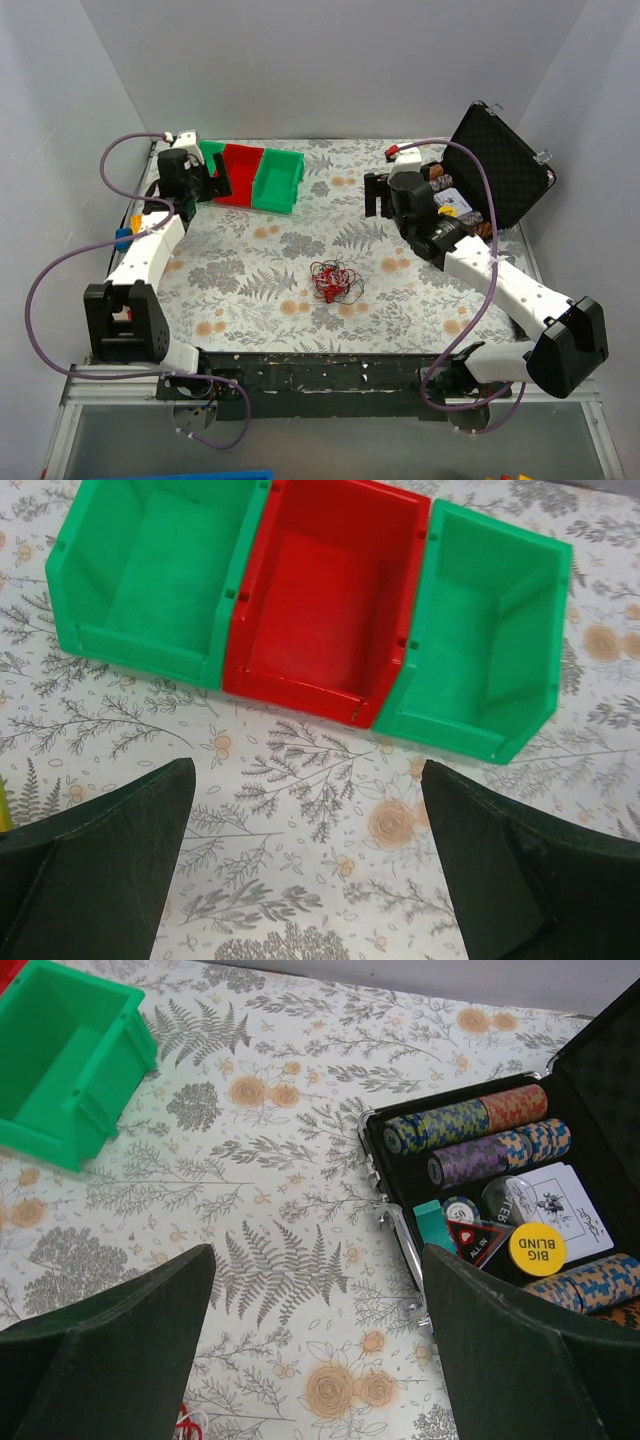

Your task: Untangle the cables

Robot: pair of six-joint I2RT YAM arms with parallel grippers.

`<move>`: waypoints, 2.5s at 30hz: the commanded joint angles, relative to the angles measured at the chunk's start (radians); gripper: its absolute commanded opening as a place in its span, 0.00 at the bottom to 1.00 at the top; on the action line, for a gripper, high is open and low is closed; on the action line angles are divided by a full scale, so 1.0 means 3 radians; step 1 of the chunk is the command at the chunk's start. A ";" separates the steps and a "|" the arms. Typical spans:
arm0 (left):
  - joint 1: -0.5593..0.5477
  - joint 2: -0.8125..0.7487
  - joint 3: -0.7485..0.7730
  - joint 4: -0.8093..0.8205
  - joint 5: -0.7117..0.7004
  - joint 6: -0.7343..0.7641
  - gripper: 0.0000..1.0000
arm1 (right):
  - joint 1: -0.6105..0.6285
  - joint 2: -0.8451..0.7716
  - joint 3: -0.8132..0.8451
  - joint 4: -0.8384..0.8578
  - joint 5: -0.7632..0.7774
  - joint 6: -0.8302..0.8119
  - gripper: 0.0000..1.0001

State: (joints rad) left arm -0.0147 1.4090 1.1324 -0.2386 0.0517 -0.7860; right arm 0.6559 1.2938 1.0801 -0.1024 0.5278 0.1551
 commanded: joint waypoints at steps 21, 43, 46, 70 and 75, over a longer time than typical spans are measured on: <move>0.0013 0.2027 0.1144 0.1210 -0.0689 0.0575 0.84 | 0.0212 -0.0401 -0.0461 0.0444 -0.0149 -0.0241 0.89; -0.0365 0.1604 0.0230 0.1072 -0.0351 0.0483 0.20 | 0.0217 -0.0278 -0.0476 0.0500 -0.0210 -0.0261 0.85; -0.0554 0.1343 -0.0113 0.1077 -0.0413 0.0386 0.21 | 0.0212 -0.0212 -0.0461 0.0464 -0.0200 -0.0226 0.85; -0.1699 0.1245 -0.0165 0.0279 -0.0996 -0.0938 0.31 | 0.0278 0.0198 -0.0854 0.0193 -0.1176 0.0291 0.85; -0.1843 0.1184 -0.0231 0.0223 -0.1026 -0.1087 0.57 | 0.0432 0.0029 -0.1191 0.0285 -0.1421 0.0184 0.86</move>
State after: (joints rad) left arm -0.5350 1.7790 1.0779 -0.0944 -0.2760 -1.0275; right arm 0.7578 1.3521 0.7784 -0.0513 0.2035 0.2127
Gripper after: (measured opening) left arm 0.535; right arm 0.861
